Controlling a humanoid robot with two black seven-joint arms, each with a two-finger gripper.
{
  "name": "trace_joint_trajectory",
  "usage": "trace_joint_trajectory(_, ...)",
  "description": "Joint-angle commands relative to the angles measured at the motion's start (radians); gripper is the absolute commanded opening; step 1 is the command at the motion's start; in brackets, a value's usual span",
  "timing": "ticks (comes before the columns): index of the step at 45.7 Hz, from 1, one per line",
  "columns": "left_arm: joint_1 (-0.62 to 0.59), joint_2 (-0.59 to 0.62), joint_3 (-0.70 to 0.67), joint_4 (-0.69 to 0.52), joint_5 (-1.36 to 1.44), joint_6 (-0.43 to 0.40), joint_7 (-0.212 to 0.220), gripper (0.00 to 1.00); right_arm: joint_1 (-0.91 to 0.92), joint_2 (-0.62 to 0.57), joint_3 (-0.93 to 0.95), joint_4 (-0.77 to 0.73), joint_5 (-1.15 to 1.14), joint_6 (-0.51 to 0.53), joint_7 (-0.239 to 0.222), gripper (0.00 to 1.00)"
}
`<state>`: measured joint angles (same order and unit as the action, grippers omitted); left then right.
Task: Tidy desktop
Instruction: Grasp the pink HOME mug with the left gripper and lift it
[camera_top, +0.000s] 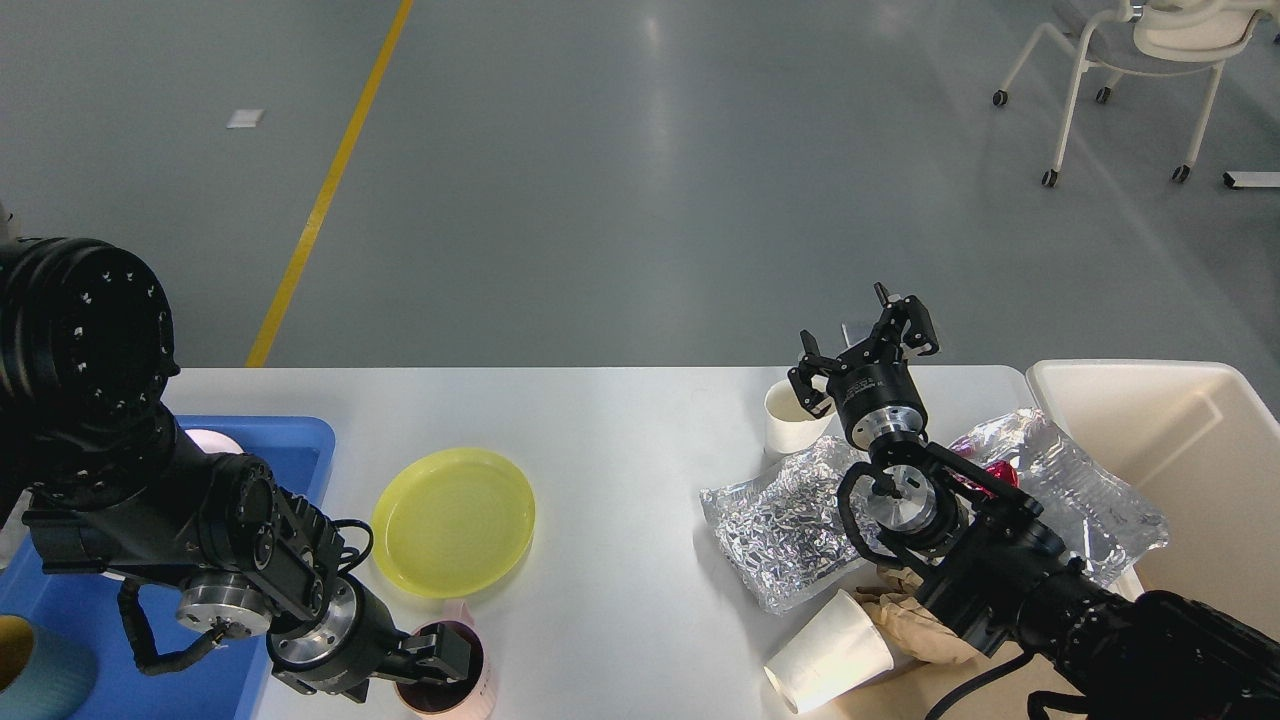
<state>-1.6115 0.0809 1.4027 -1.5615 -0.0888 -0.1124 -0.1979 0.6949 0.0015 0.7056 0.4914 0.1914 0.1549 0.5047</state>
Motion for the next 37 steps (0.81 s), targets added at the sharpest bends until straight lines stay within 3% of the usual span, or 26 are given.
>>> trace_joint_trajectory(1,0.015,-0.001,-0.004,0.000,0.000,-0.001,0.000,0.62,0.000,0.000,0.000,-0.001,0.000,0.000,0.000,1.00)
trace_joint_trajectory(7,0.022,-0.003,-0.004,0.000,0.000,-0.001,0.002,0.40,0.000,0.000,0.000,-0.001,0.000,0.000,0.000,1.00)
trace_joint_trajectory(14,0.022,-0.001,-0.002,0.000,0.000,-0.009,0.002,0.01,0.000,0.000,0.000,-0.001,0.000,0.000,0.000,1.00)
trace_joint_trajectory(37,0.013,0.008,0.010,-0.005,-0.002,0.002,0.002,0.00,0.000,0.000,0.000,0.001,0.000,0.000,0.000,1.00)
